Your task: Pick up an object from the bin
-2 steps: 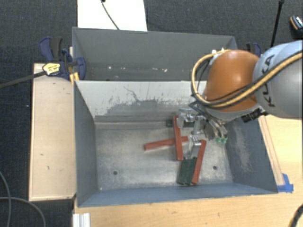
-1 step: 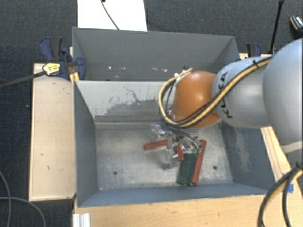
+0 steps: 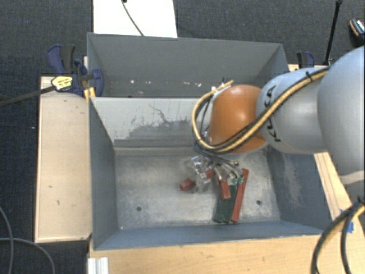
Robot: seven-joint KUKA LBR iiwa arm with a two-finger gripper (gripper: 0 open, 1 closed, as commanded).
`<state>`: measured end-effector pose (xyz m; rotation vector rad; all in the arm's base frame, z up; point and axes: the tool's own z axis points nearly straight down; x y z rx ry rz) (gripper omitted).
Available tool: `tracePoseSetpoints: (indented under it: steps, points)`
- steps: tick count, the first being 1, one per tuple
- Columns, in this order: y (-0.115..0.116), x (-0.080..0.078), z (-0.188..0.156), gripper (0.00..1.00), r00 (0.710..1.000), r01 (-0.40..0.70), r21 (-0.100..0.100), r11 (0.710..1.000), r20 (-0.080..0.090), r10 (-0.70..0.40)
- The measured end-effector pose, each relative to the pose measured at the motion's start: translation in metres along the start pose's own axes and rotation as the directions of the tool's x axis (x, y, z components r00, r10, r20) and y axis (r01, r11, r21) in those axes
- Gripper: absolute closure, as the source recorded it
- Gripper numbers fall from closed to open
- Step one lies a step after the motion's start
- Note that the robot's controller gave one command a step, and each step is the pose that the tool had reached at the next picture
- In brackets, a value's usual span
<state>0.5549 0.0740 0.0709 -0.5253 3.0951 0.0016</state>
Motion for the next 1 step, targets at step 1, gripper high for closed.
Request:
tracePoseSetpoints:
  steps: [1]
  points:
    - [0.0211, 0.0000, -0.2054, 1.00, 0.998, 0.069, 0.003, 0.998, 0.010, -0.069]
